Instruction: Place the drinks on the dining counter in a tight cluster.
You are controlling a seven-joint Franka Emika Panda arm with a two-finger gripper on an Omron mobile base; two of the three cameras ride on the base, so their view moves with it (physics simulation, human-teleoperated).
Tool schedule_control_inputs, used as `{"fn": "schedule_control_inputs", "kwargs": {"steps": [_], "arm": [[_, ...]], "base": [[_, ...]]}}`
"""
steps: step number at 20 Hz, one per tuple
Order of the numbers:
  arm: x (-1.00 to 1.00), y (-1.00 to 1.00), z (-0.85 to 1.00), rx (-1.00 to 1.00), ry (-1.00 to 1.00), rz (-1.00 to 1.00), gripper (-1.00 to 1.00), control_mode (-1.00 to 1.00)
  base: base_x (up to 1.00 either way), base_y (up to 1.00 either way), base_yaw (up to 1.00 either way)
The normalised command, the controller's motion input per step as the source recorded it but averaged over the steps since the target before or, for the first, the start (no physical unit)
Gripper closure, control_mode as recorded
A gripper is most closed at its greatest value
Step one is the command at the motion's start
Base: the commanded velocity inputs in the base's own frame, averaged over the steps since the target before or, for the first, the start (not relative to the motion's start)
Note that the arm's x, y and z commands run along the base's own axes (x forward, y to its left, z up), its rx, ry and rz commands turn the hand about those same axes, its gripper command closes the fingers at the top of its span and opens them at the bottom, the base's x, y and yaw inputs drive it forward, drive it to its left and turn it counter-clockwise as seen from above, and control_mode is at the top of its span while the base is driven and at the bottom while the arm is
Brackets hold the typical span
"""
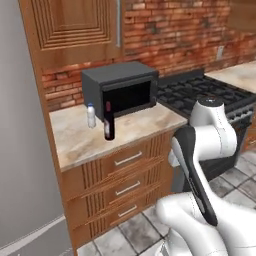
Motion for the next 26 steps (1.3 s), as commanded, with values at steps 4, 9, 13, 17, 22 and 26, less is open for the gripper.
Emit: {"fn": "schedule_control_inputs", "kwargs": {"steps": [4,9,13,17,22,26], "arm": [[0.00,0.00,0.00,0.00,0.00,0.00,-1.00,1.00],[0.00,0.00,0.00,0.00,0.00,0.00,-1.00,1.00],[0.00,0.00,0.00,0.00,0.00,0.00,-1.00,1.00],[0.00,0.00,0.00,0.00,0.00,0.00,-1.00,1.00],[0.00,0.00,0.00,0.00,0.00,0.00,-1.00,1.00],[0.00,0.00,0.00,0.00,0.00,0.00,-1.00,1.00]], "base": [[0.72,-0.21,0.58],[0.80,-0.38,0.35],[0.32,-0.44,0.08],[0.38,-0.28,0.01],[0.59,0.00,0.00],[0.78,0.00,0.00]]}}
